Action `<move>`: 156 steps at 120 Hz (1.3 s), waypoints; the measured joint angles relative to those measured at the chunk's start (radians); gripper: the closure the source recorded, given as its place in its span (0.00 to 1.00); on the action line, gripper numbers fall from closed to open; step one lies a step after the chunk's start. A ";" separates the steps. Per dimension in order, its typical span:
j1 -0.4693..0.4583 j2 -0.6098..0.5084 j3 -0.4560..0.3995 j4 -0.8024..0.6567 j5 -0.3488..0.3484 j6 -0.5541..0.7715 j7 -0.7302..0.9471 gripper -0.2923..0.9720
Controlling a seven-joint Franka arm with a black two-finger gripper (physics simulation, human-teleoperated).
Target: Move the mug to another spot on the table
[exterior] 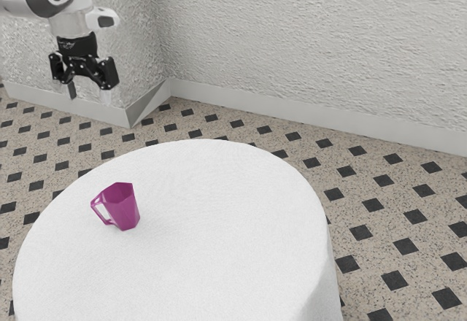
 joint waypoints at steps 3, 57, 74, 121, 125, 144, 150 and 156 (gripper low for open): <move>0.027 0.002 -0.026 0.004 -0.001 0.015 0.001 0.24; 0.077 -0.416 -0.034 -0.588 0.068 0.235 0.014 0.24; 0.131 -0.416 -0.029 -0.732 0.086 0.397 0.044 0.24; 0.046 -0.437 0.173 -0.918 0.081 0.805 0.468 0.24; 0.023 -0.438 0.195 -0.931 0.083 0.828 0.513 0.24; -0.125 -0.414 0.359 -0.950 0.087 0.909 0.715 0.24; -0.171 -0.410 0.403 -0.950 0.088 0.925 0.771 0.24; -0.205 -0.403 0.440 -0.951 0.088 0.936 0.824 0.24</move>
